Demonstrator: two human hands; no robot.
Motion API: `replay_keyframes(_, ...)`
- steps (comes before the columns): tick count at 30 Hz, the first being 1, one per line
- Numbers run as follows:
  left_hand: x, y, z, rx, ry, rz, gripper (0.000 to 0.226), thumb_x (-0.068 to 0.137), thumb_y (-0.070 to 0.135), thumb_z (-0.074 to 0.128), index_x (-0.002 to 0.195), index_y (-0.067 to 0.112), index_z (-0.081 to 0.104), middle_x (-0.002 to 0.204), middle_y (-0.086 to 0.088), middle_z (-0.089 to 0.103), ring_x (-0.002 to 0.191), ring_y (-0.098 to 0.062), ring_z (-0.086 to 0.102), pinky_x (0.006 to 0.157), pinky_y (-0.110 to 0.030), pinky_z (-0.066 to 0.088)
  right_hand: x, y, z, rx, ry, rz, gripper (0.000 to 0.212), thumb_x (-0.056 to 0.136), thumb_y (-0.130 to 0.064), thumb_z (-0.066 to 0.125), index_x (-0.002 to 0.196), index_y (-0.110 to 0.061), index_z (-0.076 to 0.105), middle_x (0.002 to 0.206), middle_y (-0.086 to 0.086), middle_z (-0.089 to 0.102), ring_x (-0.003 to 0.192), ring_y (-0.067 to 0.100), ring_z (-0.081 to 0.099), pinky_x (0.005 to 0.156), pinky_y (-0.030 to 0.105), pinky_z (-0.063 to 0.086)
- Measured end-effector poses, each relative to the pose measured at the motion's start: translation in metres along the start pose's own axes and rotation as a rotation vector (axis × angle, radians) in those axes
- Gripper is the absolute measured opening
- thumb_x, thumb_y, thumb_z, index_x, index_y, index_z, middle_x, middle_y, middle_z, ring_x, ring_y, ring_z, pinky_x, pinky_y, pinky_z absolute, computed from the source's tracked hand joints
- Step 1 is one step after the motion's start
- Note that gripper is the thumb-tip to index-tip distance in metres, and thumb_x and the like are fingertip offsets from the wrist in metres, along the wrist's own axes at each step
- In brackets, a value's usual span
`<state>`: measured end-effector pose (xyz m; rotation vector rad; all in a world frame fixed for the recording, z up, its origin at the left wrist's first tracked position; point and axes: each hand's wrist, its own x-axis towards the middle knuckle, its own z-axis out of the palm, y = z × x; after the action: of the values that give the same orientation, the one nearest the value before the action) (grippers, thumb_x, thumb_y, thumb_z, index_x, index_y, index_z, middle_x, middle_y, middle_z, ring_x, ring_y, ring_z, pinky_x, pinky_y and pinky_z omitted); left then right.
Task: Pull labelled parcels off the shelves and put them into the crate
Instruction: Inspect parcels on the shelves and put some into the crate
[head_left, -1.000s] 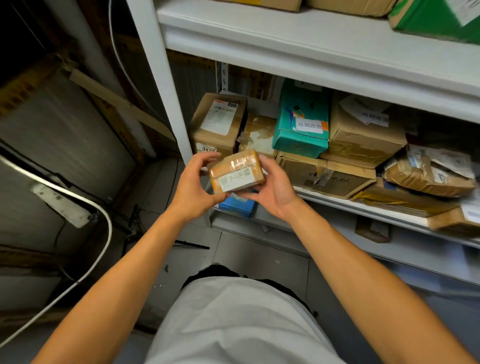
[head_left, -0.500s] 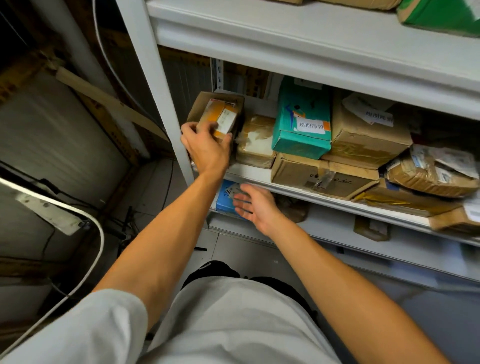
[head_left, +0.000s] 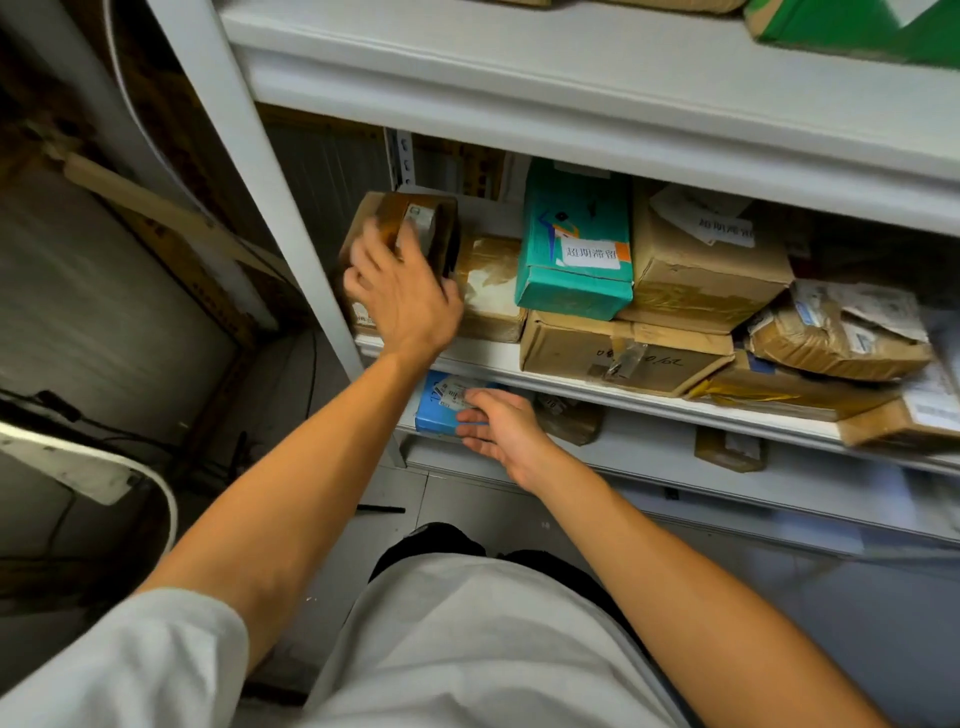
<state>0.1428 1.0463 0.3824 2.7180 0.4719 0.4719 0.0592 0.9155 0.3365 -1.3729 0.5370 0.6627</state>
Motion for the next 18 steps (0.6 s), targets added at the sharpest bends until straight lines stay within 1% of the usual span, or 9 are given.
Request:
replay_keyframes(2,-0.011,0.003,0.009,0.071,-0.028,0.306,0.078,0.076,0.047,0.068,0.143,0.018,0.042,0.154,-0.021,0.028,0.143,-0.039,0.024,0.112,-0.054,0.020,0.005,0.004,-0.006,-0.003,0.023,-0.014,0.014,0.098,-0.019,0.062,0.109,-0.013,0.066,0.078,0.005,0.068,0.061,0.013,0.062,0.061,0.025,0.052)
replay_keyframes(3,-0.012,0.006,0.014,0.122,-0.101,0.432,0.078,0.075,0.048,0.069,0.142,0.019,0.044,0.154,-0.020,0.029,0.143,-0.037,0.024,0.113,-0.053,0.019,0.007,0.006,-0.008,-0.004,0.037,-0.017,0.013,0.098,-0.019,0.062,0.109,-0.013,0.067,0.078,0.004,0.068,0.061,0.013,0.062,0.062,0.025,0.052)
replay_keyframes(4,-0.011,0.010,0.018,0.181,-0.200,0.507,0.080,0.073,0.049,0.071,0.143,0.021,0.044,0.154,-0.018,0.027,0.144,-0.036,0.022,0.114,-0.053,0.017,0.009,0.009,-0.011,-0.006,0.052,-0.017,0.013,0.098,-0.019,0.062,0.109,-0.013,0.067,0.078,0.004,0.068,0.061,0.013,0.062,0.062,0.025,0.052)
replay_keyframes(6,-0.003,0.018,0.027,0.296,-0.367,0.556,0.092,0.071,0.048,0.076,0.150,0.027,0.035,0.158,-0.016,0.022,0.148,-0.034,0.015,0.117,-0.053,0.014,0.011,0.014,-0.015,-0.007,0.066,-0.019,0.013,0.099,-0.019,0.061,0.110,-0.014,0.067,0.077,0.003,0.068,0.060,0.012,0.062,0.063,0.025,0.052)
replay_keyframes(7,0.002,0.022,0.032,0.348,-0.409,0.570,0.098,0.071,0.047,0.079,0.153,0.028,0.029,0.159,-0.016,0.019,0.149,-0.034,0.014,0.118,-0.054,0.012,0.012,0.016,-0.016,-0.007,0.065,-0.022,0.013,0.099,-0.018,0.060,0.110,-0.015,0.067,0.077,0.002,0.068,0.060,0.012,0.062,0.063,0.025,0.051)
replay_keyframes(11,0.030,0.034,0.047,0.521,-0.457,0.628,0.122,0.067,0.053,0.084,0.160,0.023,0.012,0.166,-0.016,0.007,0.154,-0.035,0.004,0.121,-0.058,0.002,0.019,0.026,-0.023,-0.033,0.047,-0.051,0.013,0.100,-0.018,0.058,0.110,-0.018,0.067,0.080,0.003,0.067,0.061,0.011,0.061,0.060,0.021,0.050)
replay_keyframes(14,0.052,0.036,0.057,0.542,-0.533,0.599,0.133,0.064,0.060,0.085,0.161,0.027,-0.001,0.168,-0.014,0.001,0.155,-0.034,-0.002,0.121,-0.058,-0.002,0.028,0.036,-0.028,-0.042,0.041,-0.064,0.012,0.101,-0.017,0.057,0.109,-0.017,0.066,0.079,0.003,0.066,0.061,0.010,0.060,0.057,0.019,0.049)
replay_keyframes(16,0.061,0.032,0.063,0.493,-0.558,0.598,0.134,0.061,0.061,0.085,0.160,0.030,0.000,0.168,-0.012,0.005,0.155,-0.033,0.002,0.121,-0.059,0.001,0.033,0.045,-0.030,-0.041,0.042,-0.074,0.011,0.101,-0.015,0.057,0.105,-0.018,0.066,0.079,0.003,0.066,0.060,0.010,0.059,0.057,0.019,0.049)
replay_keyframes(18,0.061,0.028,0.062,0.472,-0.553,0.625,0.128,0.060,0.061,0.085,0.159,0.032,0.010,0.166,-0.011,0.017,0.153,-0.034,0.013,0.121,-0.059,0.007,0.033,0.053,-0.032,-0.044,0.042,-0.069,0.011,0.101,-0.014,0.057,0.100,-0.019,0.066,0.082,0.005,0.066,0.060,0.011,0.059,0.059,0.019,0.049)
